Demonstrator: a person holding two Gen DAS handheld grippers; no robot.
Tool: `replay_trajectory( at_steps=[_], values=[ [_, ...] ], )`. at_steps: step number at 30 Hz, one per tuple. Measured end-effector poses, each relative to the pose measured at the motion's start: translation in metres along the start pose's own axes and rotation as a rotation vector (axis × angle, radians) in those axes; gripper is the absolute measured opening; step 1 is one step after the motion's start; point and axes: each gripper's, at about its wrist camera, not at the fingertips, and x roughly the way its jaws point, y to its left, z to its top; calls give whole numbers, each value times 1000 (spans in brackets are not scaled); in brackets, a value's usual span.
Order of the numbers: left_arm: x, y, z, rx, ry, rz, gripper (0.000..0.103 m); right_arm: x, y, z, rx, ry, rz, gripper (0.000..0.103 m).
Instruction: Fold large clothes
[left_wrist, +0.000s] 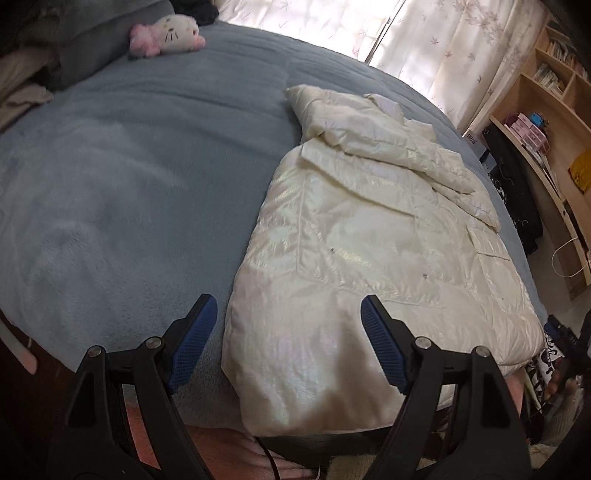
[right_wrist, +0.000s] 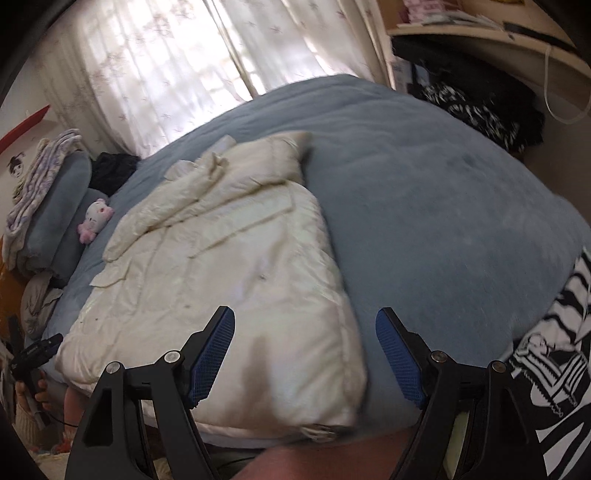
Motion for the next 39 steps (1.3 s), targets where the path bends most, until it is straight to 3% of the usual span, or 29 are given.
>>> replay_trajectory(
  at_steps=[9, 12, 16, 18, 19, 20, 22, 25, 30, 39],
  values=[
    [27, 9, -11, 4, 32, -85, 81, 42, -38, -18, 132, 52, 99, 80],
    [34, 10, -12, -16, 33, -105, 82, 51, -30, -24, 125, 57, 173, 79],
    [39, 4, -13, -25, 12, -116, 83, 62, -7, -31, 85, 53, 187, 78],
    [42, -2, -15, -29, -4, -115, 83, 67, -1, -34, 83, 43, 183, 71],
    [42, -4, -15, -30, -10, -113, 83, 70, 1, -34, 90, 46, 188, 60],
    [43, -9, -16, -33, -19, -110, 79, 72, 2, -34, 97, 50, 197, 52],
    [41, -16, -18, -42, -32, -113, 42, 70, 10, -33, 102, 57, 203, 33],
    [32, -30, -18, -58, -68, -101, 17, 62, 30, -27, 44, 39, 161, 22],
    [-3, -53, -14, -29, -121, -39, 11, 22, 56, -14, -15, -38, 132, 19],
    [-75, -49, -16, -83, -85, -113, 11, -36, 75, 1, -18, -81, 146, 19]
  ],
)
